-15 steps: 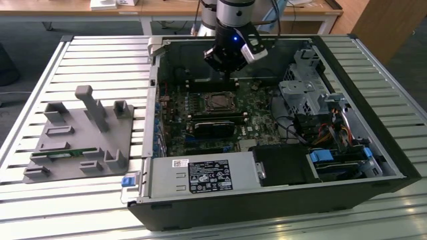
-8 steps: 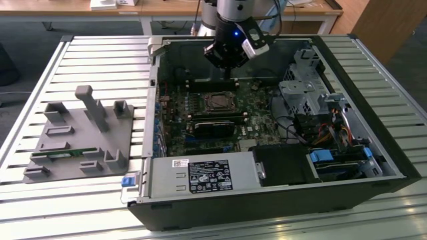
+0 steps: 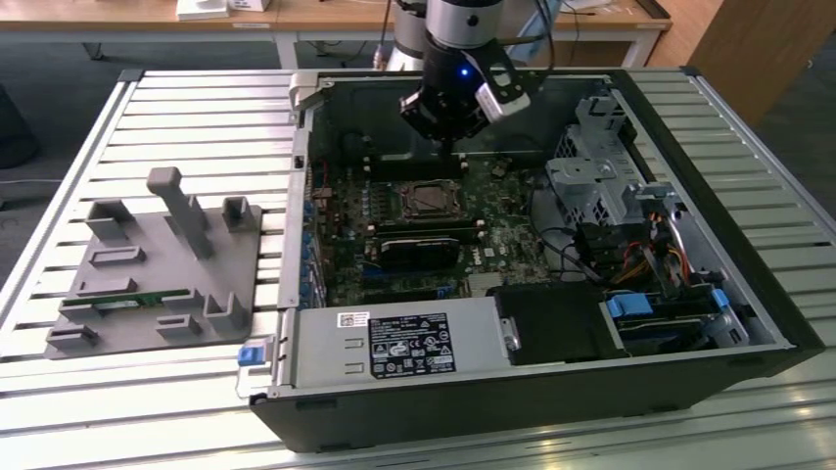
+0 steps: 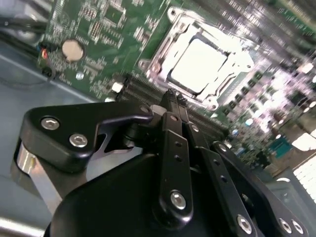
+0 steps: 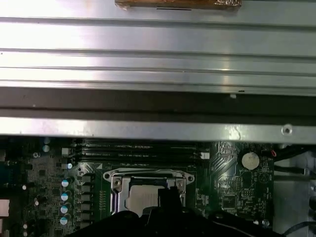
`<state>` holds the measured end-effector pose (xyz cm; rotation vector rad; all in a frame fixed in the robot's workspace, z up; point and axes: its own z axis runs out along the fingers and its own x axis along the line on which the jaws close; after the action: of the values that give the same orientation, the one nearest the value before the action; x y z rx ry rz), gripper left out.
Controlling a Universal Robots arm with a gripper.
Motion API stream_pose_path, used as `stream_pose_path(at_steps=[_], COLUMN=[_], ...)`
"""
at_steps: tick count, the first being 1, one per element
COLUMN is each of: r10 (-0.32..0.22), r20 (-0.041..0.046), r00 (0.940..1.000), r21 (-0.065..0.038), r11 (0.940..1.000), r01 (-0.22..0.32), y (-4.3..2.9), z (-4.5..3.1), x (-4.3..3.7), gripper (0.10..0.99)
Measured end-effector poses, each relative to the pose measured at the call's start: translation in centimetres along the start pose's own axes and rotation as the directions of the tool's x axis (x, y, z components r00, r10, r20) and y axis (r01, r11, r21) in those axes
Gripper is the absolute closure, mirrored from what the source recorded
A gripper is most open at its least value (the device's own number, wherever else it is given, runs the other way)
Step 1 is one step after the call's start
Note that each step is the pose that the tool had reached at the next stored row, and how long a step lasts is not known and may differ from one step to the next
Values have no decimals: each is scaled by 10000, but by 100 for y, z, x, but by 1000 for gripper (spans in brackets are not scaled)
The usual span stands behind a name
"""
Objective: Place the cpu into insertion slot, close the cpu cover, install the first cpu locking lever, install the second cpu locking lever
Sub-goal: 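Install the second cpu locking lever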
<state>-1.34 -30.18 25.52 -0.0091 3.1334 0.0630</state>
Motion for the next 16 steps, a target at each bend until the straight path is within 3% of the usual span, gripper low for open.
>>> stream_pose_path(at_steps=[8,11,12,15,16], r10=[1,1,2,3,4], r20=[-44,-49,-49,-46,-45], r00=[10000,10000,10000,10000,10000], r21=[-1,-20,-103,-626,-691], r11=[10000,10000,9999,9980,9976], r01=[-1,-2,-2,-6,-7], y=[-345,-404,-414,-444,-468], z=[1,0,0,1,3], x=[2,2,2,3,3], gripper=[980,980,980,980,980])
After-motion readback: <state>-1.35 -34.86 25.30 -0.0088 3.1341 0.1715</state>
